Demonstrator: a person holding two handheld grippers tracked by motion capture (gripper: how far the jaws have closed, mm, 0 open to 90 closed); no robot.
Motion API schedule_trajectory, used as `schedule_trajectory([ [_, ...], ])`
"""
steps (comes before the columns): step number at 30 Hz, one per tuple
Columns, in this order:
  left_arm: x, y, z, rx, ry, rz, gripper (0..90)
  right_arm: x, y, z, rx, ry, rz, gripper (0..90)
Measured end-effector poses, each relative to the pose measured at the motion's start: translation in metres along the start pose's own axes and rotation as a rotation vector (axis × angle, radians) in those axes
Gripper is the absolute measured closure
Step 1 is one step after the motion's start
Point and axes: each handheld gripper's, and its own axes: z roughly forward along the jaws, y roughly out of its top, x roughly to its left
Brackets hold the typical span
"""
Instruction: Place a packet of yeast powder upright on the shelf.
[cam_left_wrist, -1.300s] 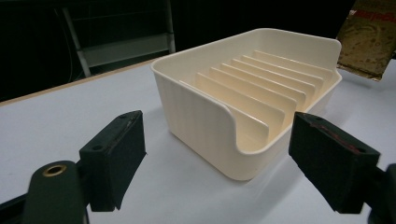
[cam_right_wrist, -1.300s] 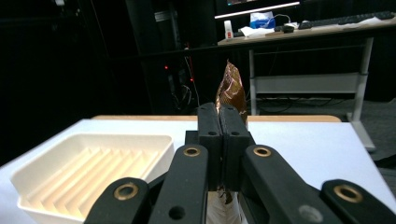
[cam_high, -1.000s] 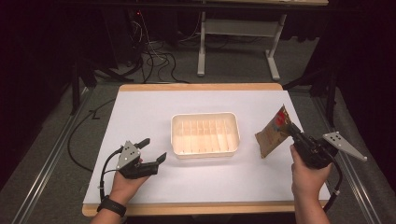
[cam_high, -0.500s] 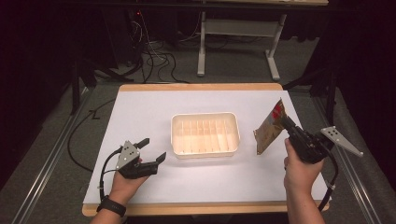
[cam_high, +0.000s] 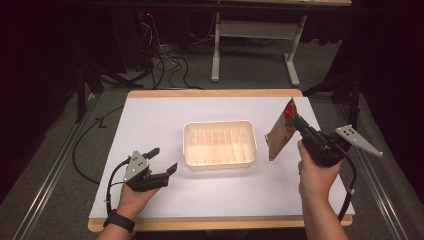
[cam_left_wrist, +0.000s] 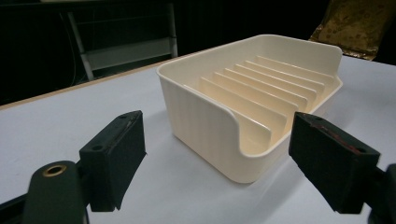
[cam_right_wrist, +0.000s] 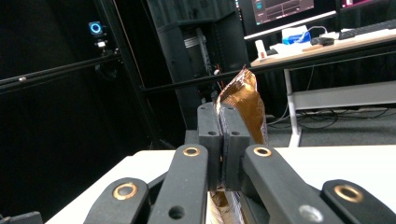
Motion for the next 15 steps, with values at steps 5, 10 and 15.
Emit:
schedule_trajectory([
  [5,0.001,0.000,-0.001,0.000,0.001,-0.002,18.8,0.008,0.007,0.005,-0.007,0.015,-0.014,90.0],
  [10,0.001,0.000,-0.001,-0.004,0.002,-0.002,18.8,0.013,0.012,0.010,-0.011,0.032,-0.015,90.0],
  [15,0.001,0.000,-0.002,-0.005,0.005,-0.003,18.7,0.022,0.018,0.017,-0.015,0.053,-0.022,90.0],
])
